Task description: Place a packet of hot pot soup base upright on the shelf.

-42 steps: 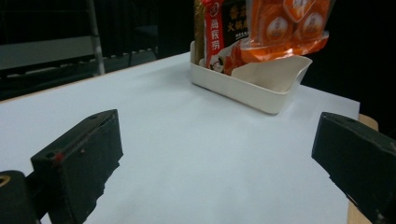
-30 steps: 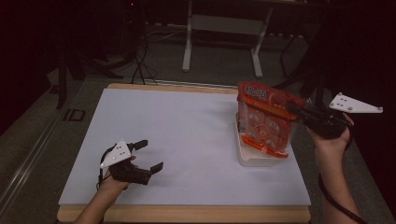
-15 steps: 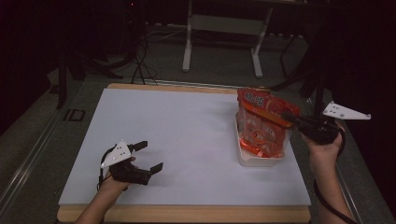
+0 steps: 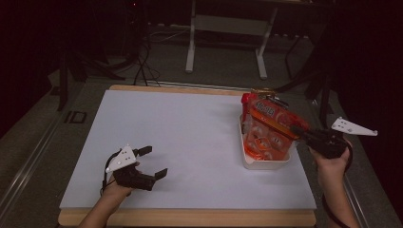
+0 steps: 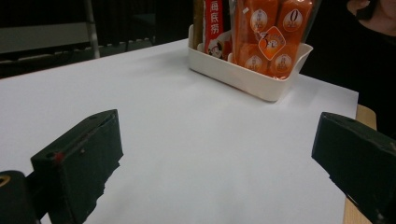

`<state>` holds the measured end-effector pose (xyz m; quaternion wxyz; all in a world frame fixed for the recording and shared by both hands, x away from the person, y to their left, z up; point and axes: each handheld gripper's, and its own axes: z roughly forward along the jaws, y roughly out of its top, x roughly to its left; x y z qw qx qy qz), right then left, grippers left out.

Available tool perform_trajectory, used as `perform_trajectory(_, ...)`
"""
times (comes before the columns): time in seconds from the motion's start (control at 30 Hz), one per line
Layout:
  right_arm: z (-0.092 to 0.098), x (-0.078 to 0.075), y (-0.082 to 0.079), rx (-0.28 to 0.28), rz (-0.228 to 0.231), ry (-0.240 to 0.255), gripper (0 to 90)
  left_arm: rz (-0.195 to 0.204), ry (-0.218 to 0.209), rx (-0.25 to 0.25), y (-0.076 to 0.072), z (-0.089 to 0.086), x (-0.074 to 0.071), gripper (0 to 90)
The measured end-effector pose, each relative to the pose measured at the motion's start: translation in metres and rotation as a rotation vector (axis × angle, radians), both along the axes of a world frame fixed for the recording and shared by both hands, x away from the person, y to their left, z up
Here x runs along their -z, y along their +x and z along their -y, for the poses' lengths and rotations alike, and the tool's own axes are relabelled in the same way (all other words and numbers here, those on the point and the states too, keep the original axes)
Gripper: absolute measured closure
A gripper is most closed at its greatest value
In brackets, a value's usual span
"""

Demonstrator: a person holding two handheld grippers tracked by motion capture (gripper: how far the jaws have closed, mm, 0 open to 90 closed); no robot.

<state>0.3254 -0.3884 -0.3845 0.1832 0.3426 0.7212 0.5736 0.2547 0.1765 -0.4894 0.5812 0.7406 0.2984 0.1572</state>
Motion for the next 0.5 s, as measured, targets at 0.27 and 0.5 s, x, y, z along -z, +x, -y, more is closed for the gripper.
perform_trajectory(0.27, -0.013, -0.034, -0.014, 0.037, 0.105, 0.029, 45.4, -0.010, -0.002, -0.001, -0.001, -0.001, 0.003, 2.4)
perform_trajectory(0.5, -0.039, -0.054, -0.030, -0.023, 0.129, 0.057, 26.4, -0.018, 0.008, 0.007, -0.002, 0.000, 0.005, 2.4)
